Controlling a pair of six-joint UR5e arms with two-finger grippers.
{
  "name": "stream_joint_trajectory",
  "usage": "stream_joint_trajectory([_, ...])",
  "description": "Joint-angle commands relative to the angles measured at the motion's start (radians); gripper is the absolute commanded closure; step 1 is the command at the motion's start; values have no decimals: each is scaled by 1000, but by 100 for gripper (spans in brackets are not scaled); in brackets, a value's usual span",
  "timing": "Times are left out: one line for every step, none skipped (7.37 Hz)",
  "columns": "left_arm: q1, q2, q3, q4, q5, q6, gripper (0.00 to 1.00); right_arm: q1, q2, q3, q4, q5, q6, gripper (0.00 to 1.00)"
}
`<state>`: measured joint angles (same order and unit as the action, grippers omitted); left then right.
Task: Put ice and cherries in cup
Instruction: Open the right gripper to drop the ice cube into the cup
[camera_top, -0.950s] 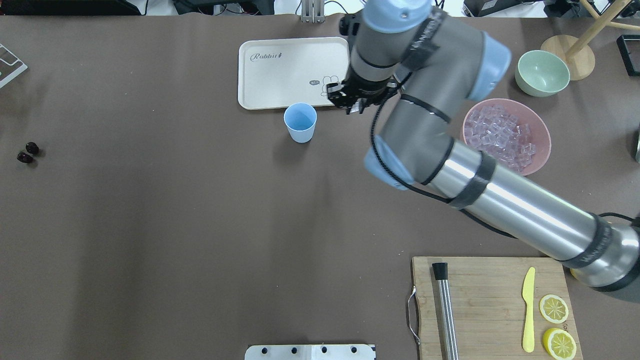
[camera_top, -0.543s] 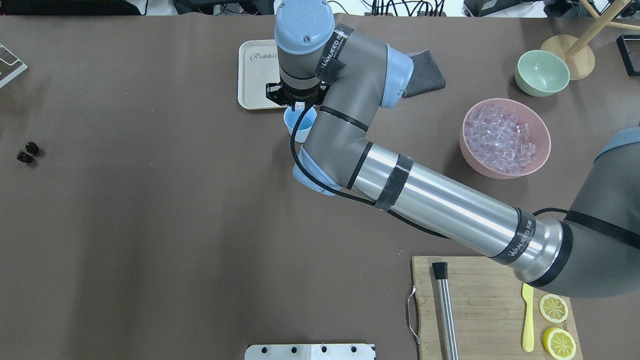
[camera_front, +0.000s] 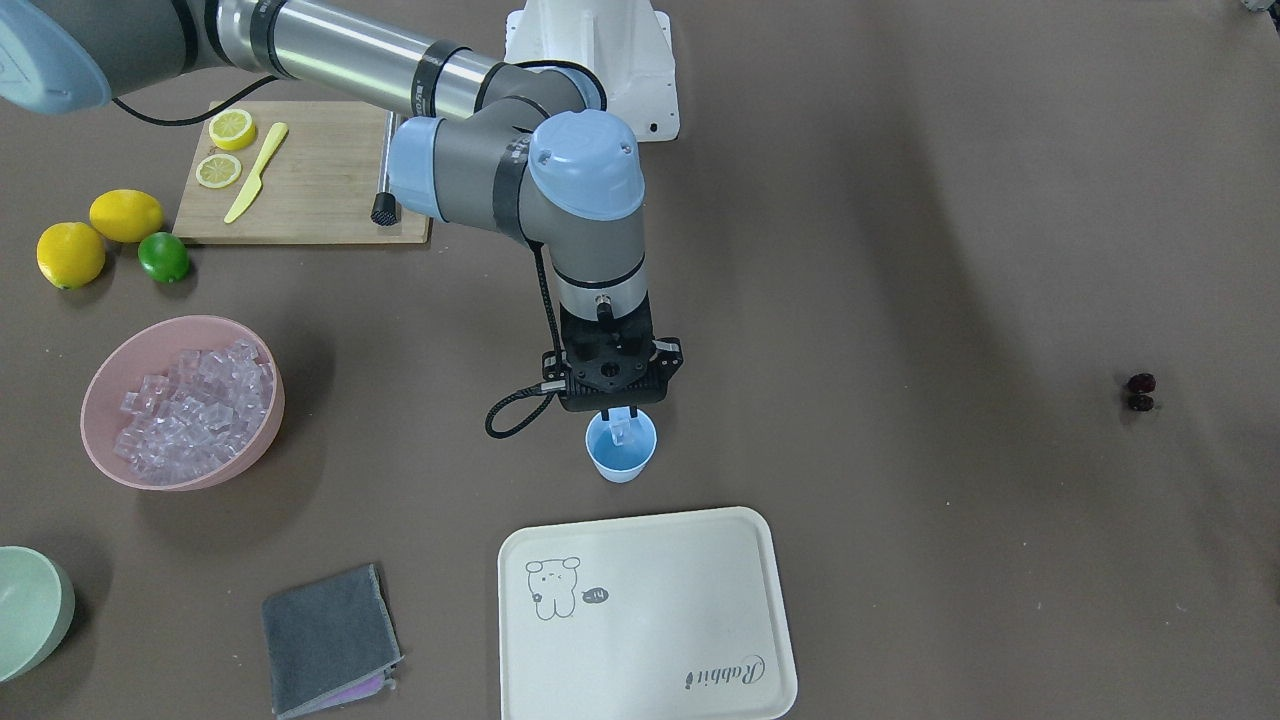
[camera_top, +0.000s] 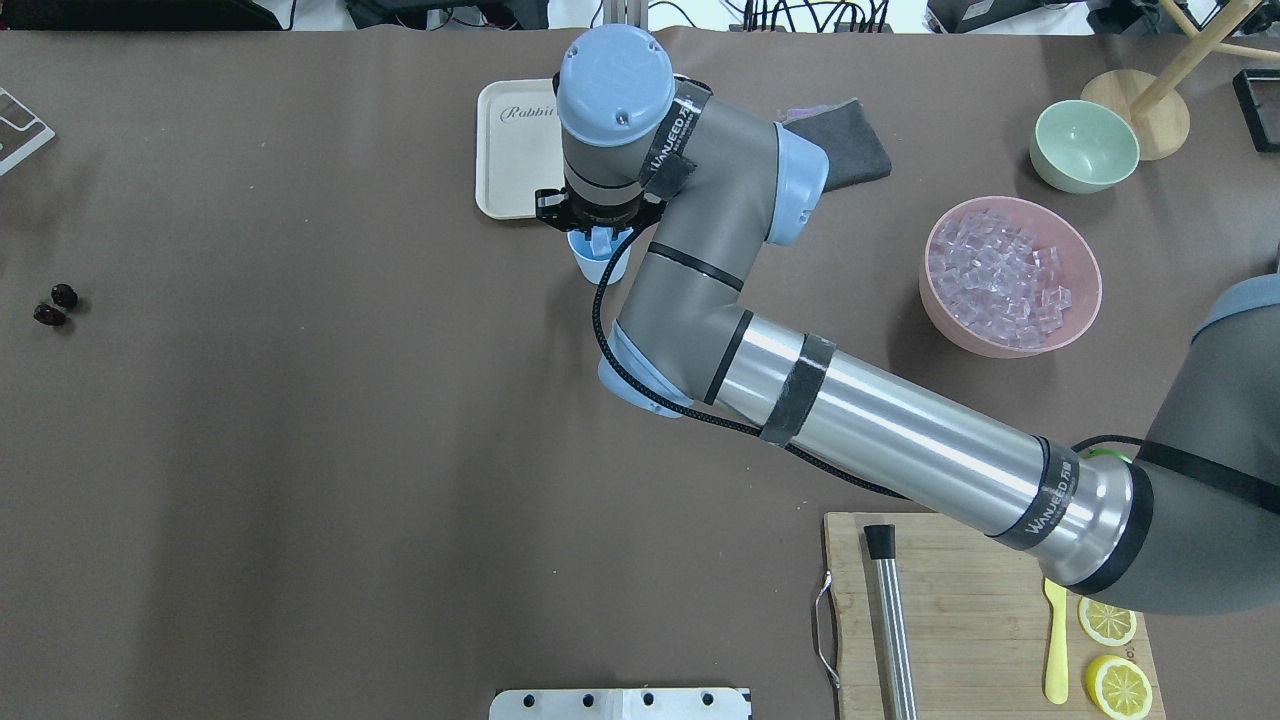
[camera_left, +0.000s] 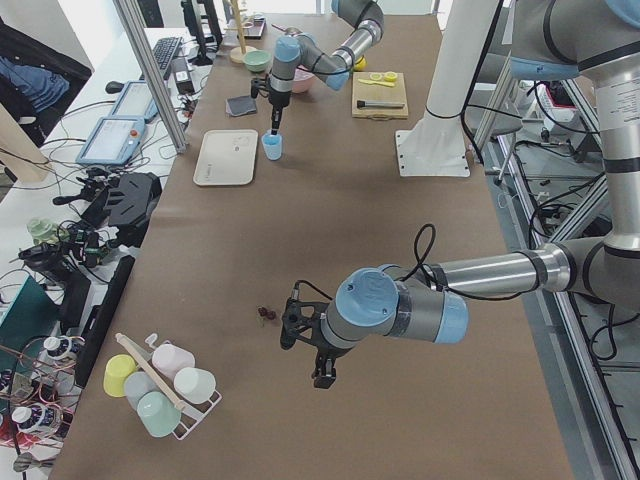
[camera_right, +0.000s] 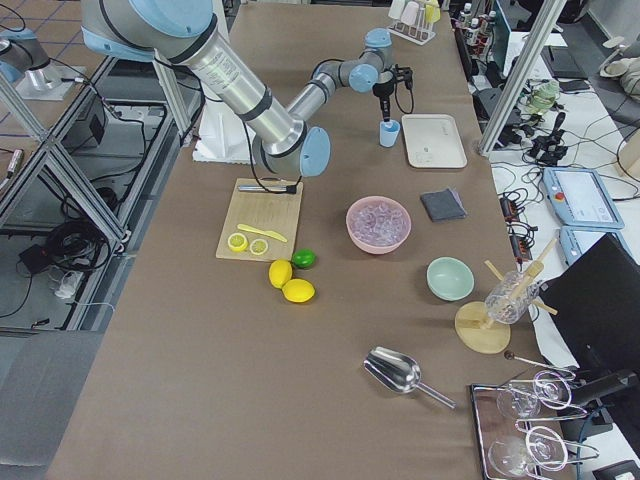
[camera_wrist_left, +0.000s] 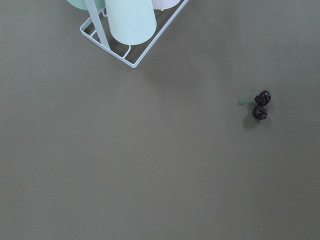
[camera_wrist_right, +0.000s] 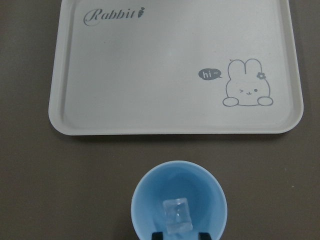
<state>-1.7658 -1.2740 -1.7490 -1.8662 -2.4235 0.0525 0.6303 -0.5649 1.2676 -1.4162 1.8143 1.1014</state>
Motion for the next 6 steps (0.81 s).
stream_joint_trajectory([0, -4, 8, -2, 0, 1, 2, -1, -13, 18, 2, -1, 12, 15])
stream_joint_trajectory([0, -2, 8, -2, 0, 1, 2, 15, -24, 36, -9, 8, -4, 21])
stream_joint_trajectory([0, -2, 6, -2, 0, 1, 2, 49, -74, 79, -12, 34, -23, 23])
stream_joint_trajectory([0, -2, 8, -2, 0, 1, 2, 99, -201, 192, -12, 89, -120, 25])
stream_joint_trajectory([0, -2, 8, -2, 0, 3, 2, 176, -340, 305, -15, 152, -205, 28])
stream_joint_trajectory([0, -1, 8, -2, 0, 3, 2, 249, -462, 390, -26, 196, -327, 28])
